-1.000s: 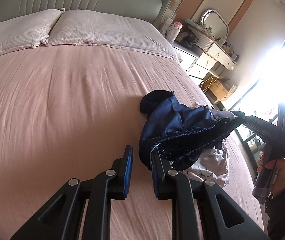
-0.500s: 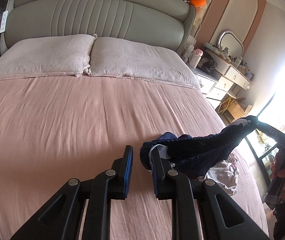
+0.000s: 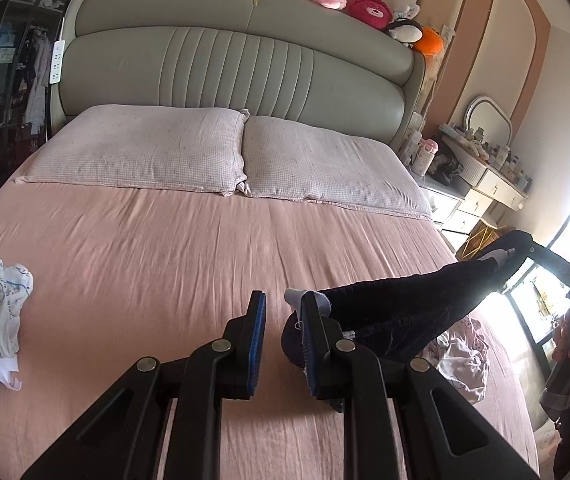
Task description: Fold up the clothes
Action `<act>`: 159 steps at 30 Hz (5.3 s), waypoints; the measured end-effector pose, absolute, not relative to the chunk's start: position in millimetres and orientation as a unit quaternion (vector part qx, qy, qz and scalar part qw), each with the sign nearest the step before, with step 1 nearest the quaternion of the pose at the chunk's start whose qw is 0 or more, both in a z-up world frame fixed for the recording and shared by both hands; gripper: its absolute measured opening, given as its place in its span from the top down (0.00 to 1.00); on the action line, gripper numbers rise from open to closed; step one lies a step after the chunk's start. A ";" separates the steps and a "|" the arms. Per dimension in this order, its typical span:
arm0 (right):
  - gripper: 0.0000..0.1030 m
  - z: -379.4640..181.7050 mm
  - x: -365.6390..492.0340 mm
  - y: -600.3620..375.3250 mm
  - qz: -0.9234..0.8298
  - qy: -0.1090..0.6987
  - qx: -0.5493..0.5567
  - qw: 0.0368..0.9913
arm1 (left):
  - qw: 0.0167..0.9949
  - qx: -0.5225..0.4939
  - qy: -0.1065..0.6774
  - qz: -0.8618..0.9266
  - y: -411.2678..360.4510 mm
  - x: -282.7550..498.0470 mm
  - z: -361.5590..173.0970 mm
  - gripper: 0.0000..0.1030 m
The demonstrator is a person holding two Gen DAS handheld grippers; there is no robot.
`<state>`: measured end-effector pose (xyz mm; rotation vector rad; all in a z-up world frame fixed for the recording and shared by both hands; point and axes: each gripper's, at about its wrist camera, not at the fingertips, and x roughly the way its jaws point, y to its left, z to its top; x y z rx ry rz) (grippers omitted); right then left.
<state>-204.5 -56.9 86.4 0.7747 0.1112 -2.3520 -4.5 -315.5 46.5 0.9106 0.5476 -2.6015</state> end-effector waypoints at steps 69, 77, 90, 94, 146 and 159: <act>0.92 115.2 -148.9 -193.9 -0.830 0.025 0.278 0.482 | 0.024 0.320 0.555 -0.767 -336.3 -33.2 -99.5 0.26; 0.92 118.7 -147.2 -187.5 -0.823 -0.013 0.286 0.490 | 0.022 0.330 0.599 -0.730 -325.0 -35.4 -112.1 0.26; 0.92 134.1 -133.2 -184.4 -0.828 -0.021 0.266 0.493 | 0.054 0.350 0.573 -0.739 -313.5 -28.1 -125.6 0.79; 0.92 130.1 -133.4 -184.3 -0.834 -0.010 0.266 0.484 | 0.088 0.362 0.534 -0.759 -320.6 -22.1 -115.1 0.86; 0.92 47.9 -174.4 -178.0 -0.851 0.053 0.357 0.382 | 0.147 0.310 0.373 -0.862 -419.4 -13.9 -4.7 0.86; 0.92 56.4 -269.6 -240.1 -0.834 -0.051 0.402 0.375 | 0.119 0.307 0.327 -0.886 -495.1 -110.1 46.5 0.86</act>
